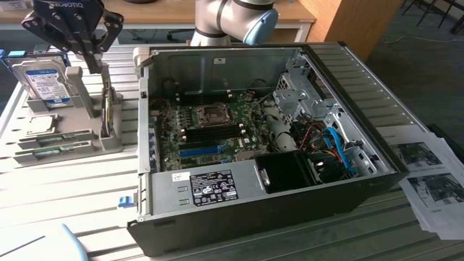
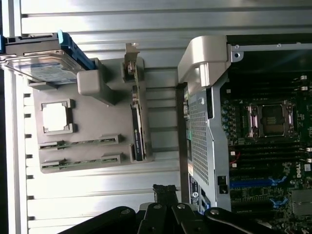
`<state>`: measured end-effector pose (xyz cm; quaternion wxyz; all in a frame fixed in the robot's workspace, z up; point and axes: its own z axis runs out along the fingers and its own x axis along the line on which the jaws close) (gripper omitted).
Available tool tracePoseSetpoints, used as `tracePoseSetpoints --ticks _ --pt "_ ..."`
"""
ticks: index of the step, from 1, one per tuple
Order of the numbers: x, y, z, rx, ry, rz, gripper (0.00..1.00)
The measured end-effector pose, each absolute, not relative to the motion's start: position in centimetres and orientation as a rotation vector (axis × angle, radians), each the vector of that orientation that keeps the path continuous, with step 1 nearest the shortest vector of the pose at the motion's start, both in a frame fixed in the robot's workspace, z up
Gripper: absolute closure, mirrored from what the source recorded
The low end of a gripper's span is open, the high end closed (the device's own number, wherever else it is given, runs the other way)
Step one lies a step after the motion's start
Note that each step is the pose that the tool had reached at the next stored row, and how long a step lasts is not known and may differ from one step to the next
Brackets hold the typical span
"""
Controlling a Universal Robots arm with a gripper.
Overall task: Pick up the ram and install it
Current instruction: 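Reach for the ram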
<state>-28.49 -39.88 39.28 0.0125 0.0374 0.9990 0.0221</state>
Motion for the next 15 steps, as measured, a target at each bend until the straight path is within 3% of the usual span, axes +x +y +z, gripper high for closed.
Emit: tracePoseSetpoints --ticks 15 --pt "-31.0 -39.9 39.3 0.117 3.114 0.069 0.91"
